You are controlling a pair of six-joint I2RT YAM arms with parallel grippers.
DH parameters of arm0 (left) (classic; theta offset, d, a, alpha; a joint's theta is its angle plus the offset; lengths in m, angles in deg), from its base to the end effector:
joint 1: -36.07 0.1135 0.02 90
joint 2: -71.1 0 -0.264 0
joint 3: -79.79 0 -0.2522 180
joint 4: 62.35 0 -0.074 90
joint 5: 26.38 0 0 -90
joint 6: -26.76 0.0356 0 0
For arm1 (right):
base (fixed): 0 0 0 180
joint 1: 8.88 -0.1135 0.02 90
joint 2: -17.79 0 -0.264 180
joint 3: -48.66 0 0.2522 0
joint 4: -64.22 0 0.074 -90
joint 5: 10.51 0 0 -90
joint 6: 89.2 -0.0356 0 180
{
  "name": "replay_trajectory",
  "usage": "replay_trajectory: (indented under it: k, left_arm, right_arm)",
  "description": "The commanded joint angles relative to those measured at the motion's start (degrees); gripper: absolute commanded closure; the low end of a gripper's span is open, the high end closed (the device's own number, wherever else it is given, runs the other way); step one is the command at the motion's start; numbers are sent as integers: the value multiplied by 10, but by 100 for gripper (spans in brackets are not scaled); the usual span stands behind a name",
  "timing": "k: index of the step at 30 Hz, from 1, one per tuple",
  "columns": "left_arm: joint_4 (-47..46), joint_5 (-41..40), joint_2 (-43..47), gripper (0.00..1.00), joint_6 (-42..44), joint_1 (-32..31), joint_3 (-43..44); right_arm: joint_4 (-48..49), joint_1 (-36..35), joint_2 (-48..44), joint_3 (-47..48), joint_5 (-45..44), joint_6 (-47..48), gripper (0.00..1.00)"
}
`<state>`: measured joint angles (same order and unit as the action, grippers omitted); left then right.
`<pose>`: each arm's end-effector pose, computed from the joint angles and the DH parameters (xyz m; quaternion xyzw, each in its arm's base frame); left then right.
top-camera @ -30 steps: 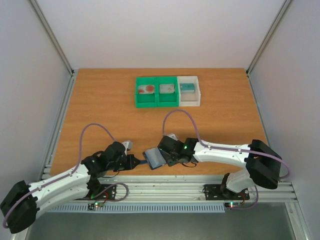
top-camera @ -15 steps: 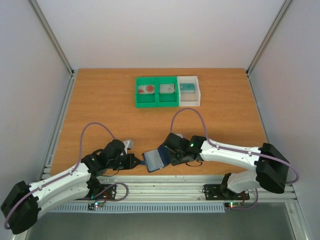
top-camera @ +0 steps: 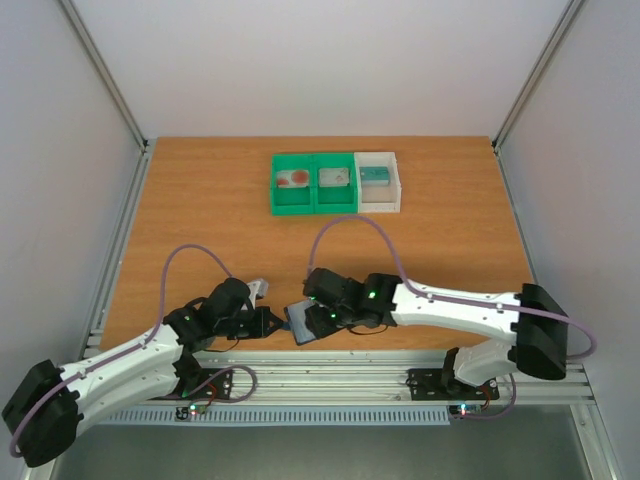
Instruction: Take the credit cards out of the card holder
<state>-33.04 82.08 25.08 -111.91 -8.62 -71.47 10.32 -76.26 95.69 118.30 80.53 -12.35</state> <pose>0.0998 -0.1146 0.1503 0.0274 0.9186 -0.3678 0.1420 0.1015 0.2453 0.2385 -0.4443 0.8629 0.1622 0.1779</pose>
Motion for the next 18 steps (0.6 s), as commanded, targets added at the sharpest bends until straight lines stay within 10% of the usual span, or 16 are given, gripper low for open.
replay_trajectory:
  k: [1,18]
  left_arm:
    - [-31,3,2,100,-4,2,2]
    - [1,-18,28,100,0,5,-5]
  right_arm:
    - [40,-26,61,46,2,28,52]
    - [51,-26,211,79,-101,65,30]
